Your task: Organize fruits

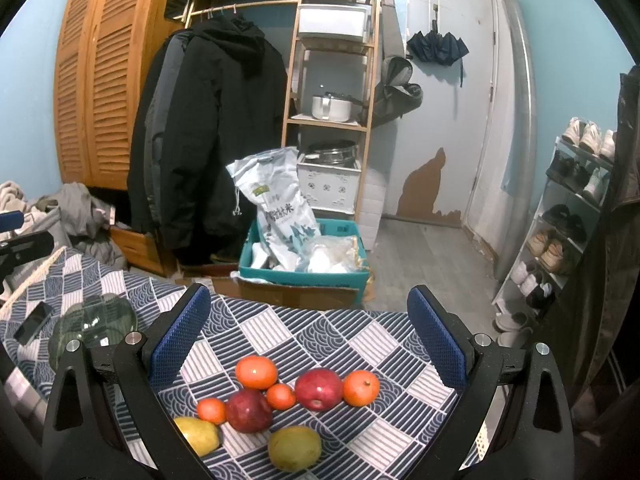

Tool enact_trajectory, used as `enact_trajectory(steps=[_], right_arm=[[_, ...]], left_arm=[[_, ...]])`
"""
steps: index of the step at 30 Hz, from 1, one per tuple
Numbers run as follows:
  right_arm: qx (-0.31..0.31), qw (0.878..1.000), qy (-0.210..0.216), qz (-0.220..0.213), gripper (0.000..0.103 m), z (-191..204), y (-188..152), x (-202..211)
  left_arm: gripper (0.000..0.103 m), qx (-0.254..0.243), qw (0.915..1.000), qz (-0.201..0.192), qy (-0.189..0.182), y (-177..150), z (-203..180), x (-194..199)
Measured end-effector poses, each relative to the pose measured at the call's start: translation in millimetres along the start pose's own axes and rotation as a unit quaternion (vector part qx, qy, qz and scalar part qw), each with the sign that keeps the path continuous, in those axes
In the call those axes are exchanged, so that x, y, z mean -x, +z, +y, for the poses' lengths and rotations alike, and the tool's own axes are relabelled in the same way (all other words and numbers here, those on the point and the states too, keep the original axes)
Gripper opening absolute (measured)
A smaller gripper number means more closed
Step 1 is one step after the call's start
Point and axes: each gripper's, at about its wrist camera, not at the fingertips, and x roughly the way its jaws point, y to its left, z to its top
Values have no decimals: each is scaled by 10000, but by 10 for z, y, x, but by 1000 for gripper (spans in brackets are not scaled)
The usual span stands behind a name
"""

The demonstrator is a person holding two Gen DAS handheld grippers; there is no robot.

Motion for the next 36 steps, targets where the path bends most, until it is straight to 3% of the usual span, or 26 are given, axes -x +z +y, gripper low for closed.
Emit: enact_trajectory(steps=[36], right_arm=[[0,10000,3,15,97,18,24,1]], left_arm=[[102,16,10000,6,-4,0,-3,-4]])
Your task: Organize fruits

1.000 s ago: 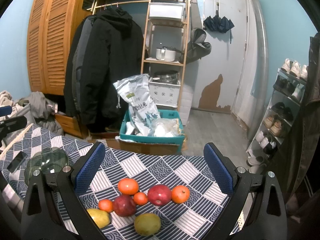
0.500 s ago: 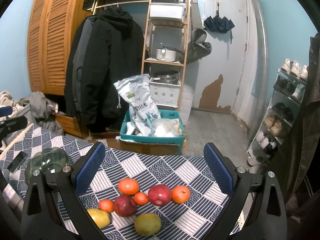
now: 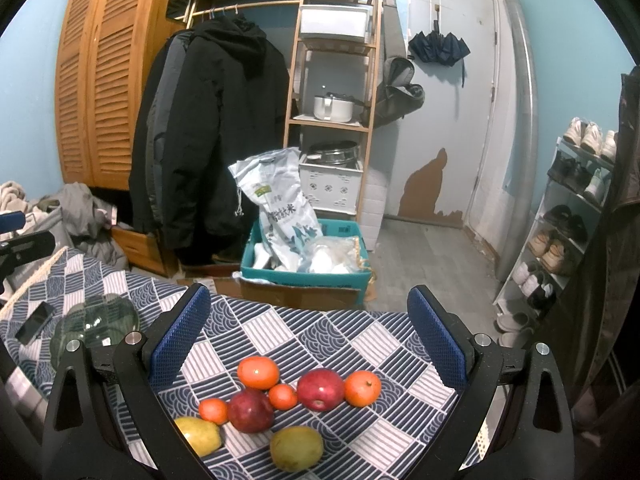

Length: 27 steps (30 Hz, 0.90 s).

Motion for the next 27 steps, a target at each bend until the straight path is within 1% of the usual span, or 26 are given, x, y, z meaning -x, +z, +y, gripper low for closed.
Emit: enact_trajectory(steps=[13,19,25,27], right_arm=[[4,10000,-2,12,97,10,-5,-1],[2,10000,0,13,97,-17,70,16],[-11,10000,0,57,97,28,-90,-56],[-23,10000,12,89,97,-4,-88,-55]], left_arm=[[102,-12,10000,-5,-5,3,-32,-12],[102,-19,10000,5,-30,-22,-94,-25],[102,-40,10000,58,-64,-97,-194,-50],[102,-36,9999,91,-69,-115,-181,-76]])
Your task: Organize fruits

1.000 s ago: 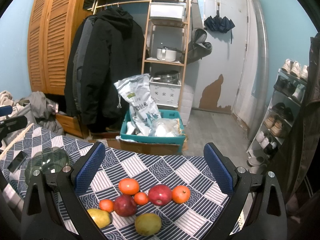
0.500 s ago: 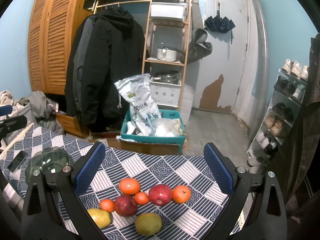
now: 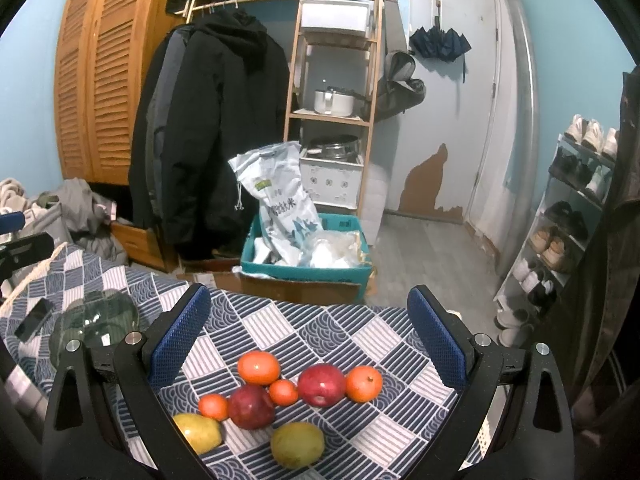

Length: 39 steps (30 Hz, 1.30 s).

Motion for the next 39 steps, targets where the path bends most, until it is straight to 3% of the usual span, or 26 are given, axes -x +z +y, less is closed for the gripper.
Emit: enact_trajectory(steps=[9,20,27,39], right_arm=[[-90,9993,24,359,97,-19,-76,-105],[-236,9923,137,1209,97,-105,-358,-431],[-137,9820,106,1879,97,-89,-686,-719],[-340,9548,121,2950,97,-146,-1213,-1161]], left_arm=[[102,-48,9988,473,-96,-166,-30,-263],[102,-148,9922,1186,-351,-475,-144,-660],[102,-174,9822,1810,-483,-795,-293,-993],[102,-461,9662,2474,-551,-1174,-497,-1344]])
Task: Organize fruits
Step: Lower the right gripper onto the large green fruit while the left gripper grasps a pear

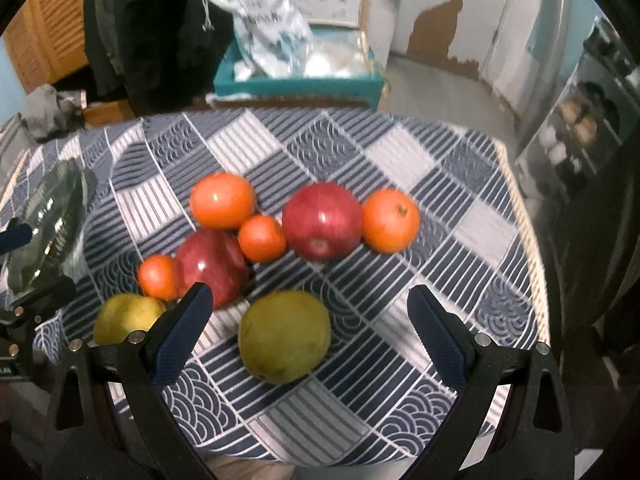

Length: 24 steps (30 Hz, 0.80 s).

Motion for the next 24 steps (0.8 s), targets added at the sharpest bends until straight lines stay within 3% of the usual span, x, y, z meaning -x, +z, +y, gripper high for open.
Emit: enact_trajectory(steps=[18,24], right_arm=[[177,9969,118,752,97,83,-160,-580],[193,9953,261,915,87,107,-186,-717]], left_arm=[[99,3,9954,909,-297,-161,-174,-626],[98,152,9928,1037,-573,-194,-160,-726]])
